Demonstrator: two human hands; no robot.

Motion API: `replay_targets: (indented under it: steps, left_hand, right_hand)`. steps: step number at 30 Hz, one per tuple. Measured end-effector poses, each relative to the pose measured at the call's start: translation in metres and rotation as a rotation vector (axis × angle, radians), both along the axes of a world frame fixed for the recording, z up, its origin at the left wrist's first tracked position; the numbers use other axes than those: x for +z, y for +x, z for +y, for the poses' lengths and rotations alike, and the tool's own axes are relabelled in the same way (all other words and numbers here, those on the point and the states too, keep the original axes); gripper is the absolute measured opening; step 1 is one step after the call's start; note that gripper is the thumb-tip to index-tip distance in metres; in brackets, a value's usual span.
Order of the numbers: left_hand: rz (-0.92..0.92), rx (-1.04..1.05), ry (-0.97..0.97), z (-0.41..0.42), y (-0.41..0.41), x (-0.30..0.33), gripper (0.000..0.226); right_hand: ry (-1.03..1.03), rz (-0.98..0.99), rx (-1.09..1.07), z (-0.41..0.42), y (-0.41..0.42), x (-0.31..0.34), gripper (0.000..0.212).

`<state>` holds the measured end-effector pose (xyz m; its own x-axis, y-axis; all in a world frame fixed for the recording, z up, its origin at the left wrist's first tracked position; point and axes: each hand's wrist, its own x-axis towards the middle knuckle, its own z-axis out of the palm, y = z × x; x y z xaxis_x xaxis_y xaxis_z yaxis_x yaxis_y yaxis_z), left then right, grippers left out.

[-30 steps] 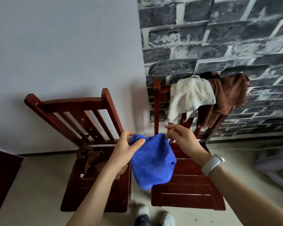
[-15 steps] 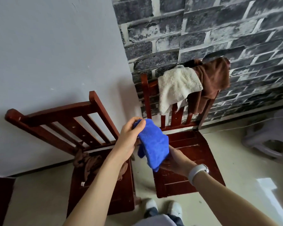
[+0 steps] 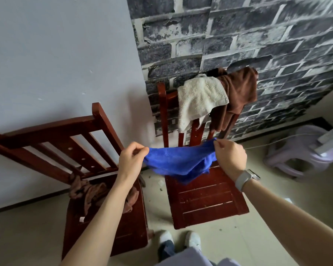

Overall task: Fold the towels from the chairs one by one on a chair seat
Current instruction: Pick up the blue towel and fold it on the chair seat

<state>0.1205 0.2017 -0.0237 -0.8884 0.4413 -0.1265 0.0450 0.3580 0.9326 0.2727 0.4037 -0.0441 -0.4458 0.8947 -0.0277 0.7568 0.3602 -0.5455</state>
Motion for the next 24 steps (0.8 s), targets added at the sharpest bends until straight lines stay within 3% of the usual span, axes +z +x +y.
replay_targets:
  steps: [2, 6, 9, 12, 14, 16, 18, 22, 23, 24]
  left_hand:
    - [-0.02, -0.009, -0.004, 0.006, -0.001, -0.002, 0.017]
    - [0.045, -0.108, -0.1, 0.016, -0.002, -0.008, 0.015]
    - [0.17, -0.28, -0.218, 0.021, 0.001, -0.011, 0.019]
    - [0.231, -0.378, -0.261, 0.019, 0.002, -0.011, 0.021]
    - [0.26, -0.45, -0.238, 0.017, 0.005, -0.012, 0.021]
    - [0.302, -0.537, -0.199, 0.016, 0.011, -0.014, 0.024]
    - [0.332, -0.609, -0.206, 0.015, 0.016, -0.016, 0.026]
    - [0.203, -0.672, -0.276, 0.008, 0.023, -0.027, 0.011]
    - [0.174, -0.656, -0.286, 0.006, 0.024, -0.029, 0.004]
    - [0.17, -0.621, -0.296, 0.005, 0.024, -0.03, 0.012]
  right_hand:
    - [0.011, 0.138, 0.027, 0.013, 0.0, 0.007, 0.022]
    - [-0.394, 0.561, -0.164, 0.034, -0.005, 0.015, 0.022]
    - [-0.535, 0.641, -0.311, 0.036, -0.007, 0.019, 0.018]
    - [-0.84, 0.865, -0.413, 0.041, -0.009, 0.022, 0.021]
    - [-1.061, 0.949, -0.416, 0.044, -0.011, 0.025, 0.016]
    - [-1.229, 0.899, -0.331, 0.039, -0.013, 0.028, 0.015]
    - [-1.185, 0.749, -0.22, 0.028, -0.016, 0.025, 0.014]
    - [-0.47, 0.329, 0.255, 0.012, -0.016, 0.031, 0.02]
    - [-0.379, 0.268, 0.413, 0.008, -0.016, 0.036, 0.02]
    - [-0.341, 0.201, 0.561, 0.005, -0.016, 0.039, 0.02]
